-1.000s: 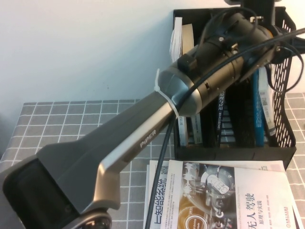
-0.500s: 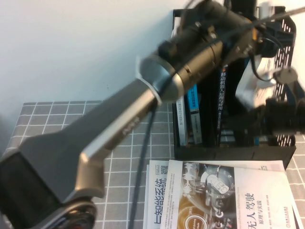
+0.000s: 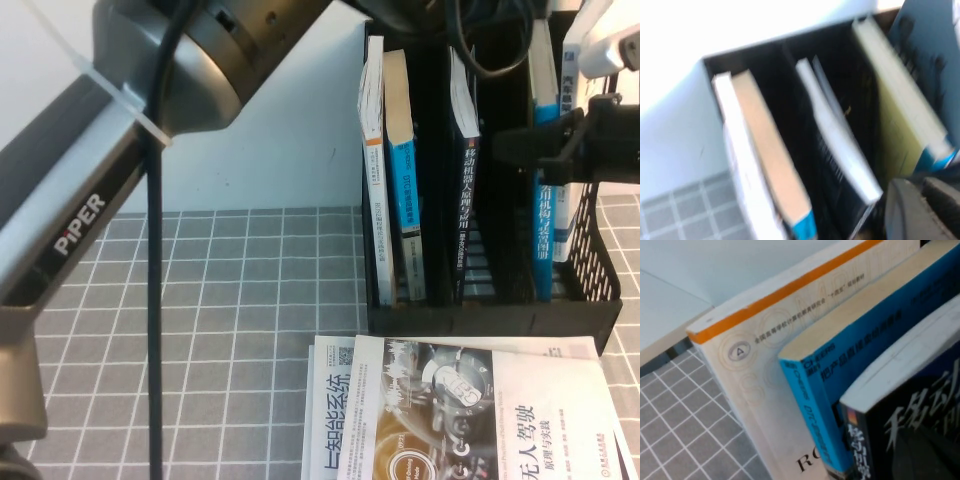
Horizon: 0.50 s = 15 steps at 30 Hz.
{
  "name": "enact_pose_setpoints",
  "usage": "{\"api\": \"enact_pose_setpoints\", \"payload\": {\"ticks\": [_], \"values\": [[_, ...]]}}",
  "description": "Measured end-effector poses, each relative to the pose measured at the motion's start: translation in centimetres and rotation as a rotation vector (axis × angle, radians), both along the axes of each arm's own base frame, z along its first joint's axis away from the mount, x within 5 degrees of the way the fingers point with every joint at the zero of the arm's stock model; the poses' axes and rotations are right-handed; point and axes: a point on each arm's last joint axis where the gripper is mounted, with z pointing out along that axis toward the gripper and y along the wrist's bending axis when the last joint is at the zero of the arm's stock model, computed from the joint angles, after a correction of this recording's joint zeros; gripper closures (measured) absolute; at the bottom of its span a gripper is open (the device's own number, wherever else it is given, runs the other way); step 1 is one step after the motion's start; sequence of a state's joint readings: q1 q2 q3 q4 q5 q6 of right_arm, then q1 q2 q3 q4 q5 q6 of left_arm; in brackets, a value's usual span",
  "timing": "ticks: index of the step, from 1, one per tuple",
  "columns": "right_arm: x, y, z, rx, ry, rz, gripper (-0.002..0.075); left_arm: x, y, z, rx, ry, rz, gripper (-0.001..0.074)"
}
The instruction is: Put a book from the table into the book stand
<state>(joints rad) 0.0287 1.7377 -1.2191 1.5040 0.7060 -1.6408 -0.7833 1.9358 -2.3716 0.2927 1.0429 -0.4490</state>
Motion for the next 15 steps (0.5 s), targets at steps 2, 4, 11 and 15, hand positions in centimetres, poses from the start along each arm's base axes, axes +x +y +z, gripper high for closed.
{"api": "enact_pose_setpoints", "payload": {"ticks": [2,4,11,15], "values": [[0.0,-0.1,0.0,-0.001,0.014,0.009,0.0729,-0.2,0.3,-0.3,0.035,0.033,0.005,0.0712],[0.0,-0.2,-0.1,0.007,0.056,0.005,0.0729,-0.4,0.3,-0.6,0.057,0.064,0.000,0.0725],[-0.6,-0.8,-3.4,-0.055,0.237,0.002,0.0729,-0.9,-0.4,-1.4,0.061,0.136,-0.090,0.0734],[-1.2,-1.0,-4.7,-0.070,0.285,0.011,0.0729,-1.0,-0.9,-2.4,0.074,0.178,-0.134,0.0734]]}}
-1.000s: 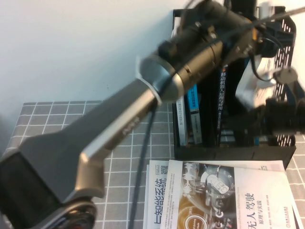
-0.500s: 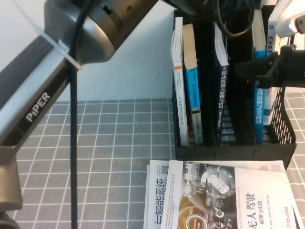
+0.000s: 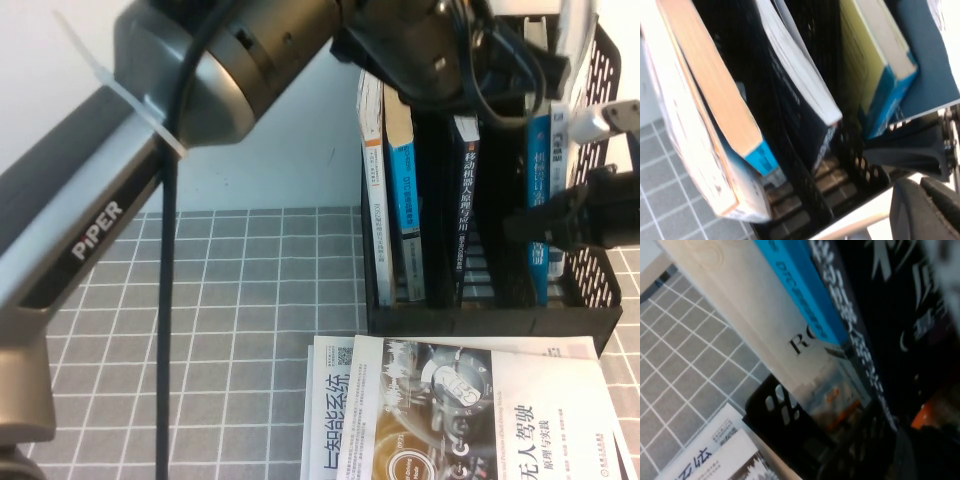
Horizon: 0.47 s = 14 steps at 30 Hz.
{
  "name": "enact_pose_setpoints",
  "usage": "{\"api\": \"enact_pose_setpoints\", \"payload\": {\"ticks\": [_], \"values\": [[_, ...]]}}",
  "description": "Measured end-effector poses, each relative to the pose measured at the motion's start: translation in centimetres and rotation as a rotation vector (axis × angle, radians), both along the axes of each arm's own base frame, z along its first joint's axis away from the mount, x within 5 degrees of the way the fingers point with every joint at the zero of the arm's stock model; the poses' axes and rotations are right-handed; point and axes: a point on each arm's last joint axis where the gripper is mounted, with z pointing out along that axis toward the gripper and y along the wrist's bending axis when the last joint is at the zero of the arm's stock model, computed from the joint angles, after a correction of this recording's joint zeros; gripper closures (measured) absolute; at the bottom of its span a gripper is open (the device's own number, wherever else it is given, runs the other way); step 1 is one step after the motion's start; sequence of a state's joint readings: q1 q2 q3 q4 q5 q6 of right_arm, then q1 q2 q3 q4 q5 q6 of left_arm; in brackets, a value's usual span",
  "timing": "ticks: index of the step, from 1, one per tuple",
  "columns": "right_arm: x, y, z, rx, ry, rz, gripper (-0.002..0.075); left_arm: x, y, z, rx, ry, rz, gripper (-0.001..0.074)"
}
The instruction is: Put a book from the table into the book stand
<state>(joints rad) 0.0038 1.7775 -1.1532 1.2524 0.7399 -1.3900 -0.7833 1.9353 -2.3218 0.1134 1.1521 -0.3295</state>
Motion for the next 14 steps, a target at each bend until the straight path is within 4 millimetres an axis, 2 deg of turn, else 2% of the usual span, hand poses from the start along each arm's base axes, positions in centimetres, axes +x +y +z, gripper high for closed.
{"api": "enact_pose_setpoints", "payload": {"ticks": [6,14], "values": [[-0.5,-0.2,-1.1,-0.033,0.027,-0.012,0.0729,0.5,-0.6,-2.7,0.042,0.053,-0.007,0.0734],[-1.3,-0.3,-2.0,-0.023,0.086,-0.026,0.0729,2.5,-1.9,-4.5,-0.069,-0.038,-0.001,0.0734]]}}
